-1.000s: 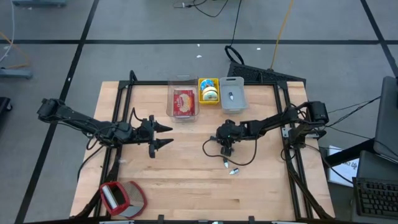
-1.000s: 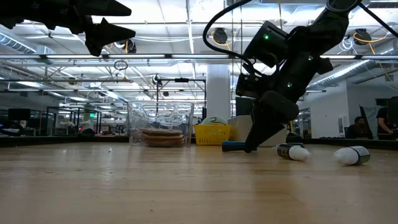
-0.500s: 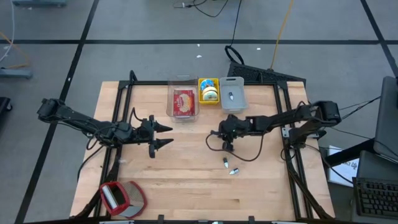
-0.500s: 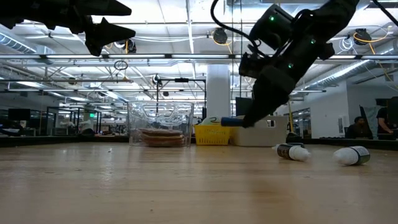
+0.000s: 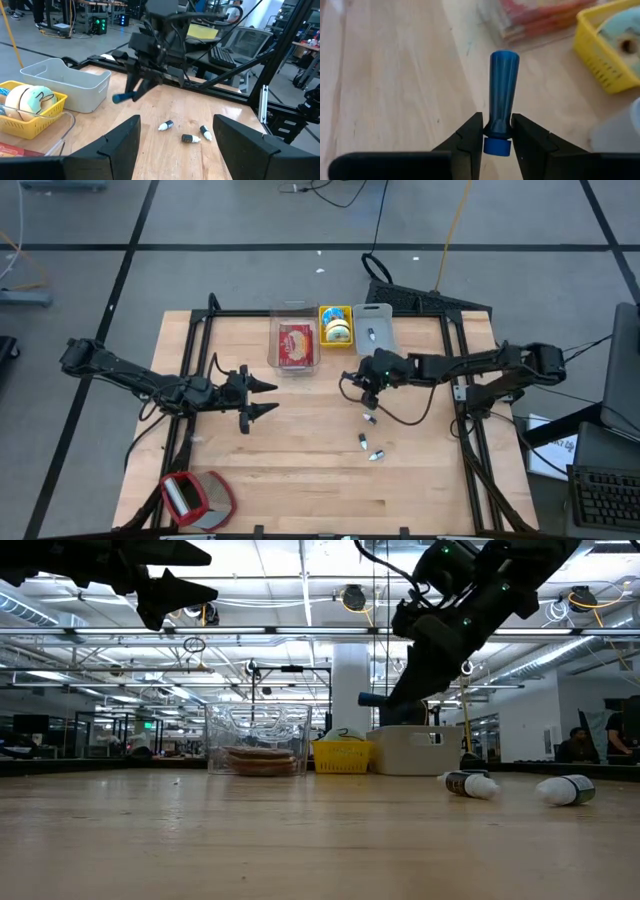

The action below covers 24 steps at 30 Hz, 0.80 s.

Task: Pick & Place Food Item
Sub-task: Put the big blue food coloring bottle into the grey bin

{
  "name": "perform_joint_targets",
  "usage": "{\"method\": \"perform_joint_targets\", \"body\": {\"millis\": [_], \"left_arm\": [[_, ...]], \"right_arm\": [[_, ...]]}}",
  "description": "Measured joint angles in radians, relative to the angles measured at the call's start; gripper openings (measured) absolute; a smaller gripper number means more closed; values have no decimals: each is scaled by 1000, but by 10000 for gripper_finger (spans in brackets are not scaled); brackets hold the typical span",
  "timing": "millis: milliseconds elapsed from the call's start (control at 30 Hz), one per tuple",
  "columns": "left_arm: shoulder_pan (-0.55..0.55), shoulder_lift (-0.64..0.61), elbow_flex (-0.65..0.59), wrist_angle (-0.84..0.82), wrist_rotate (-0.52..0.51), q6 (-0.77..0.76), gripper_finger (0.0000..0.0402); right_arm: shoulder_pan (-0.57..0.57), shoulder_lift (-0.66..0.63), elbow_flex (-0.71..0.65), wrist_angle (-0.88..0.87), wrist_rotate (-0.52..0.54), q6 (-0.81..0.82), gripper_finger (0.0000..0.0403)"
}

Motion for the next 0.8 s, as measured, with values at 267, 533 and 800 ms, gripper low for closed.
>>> {"method": "perform_joint_targets", "body": {"millis": [267,533,800], "left_arm": [[0,0,0,0,0,0,253],[0,0,0,0,0,0,253],[0,0,0,0,0,0,253]], "right_arm": [[-66,-49,1,-12,0,0,84],[-145,-50,1,-16,0,-11,84],[-240,-50,1,-17,0,-37,84]]}}
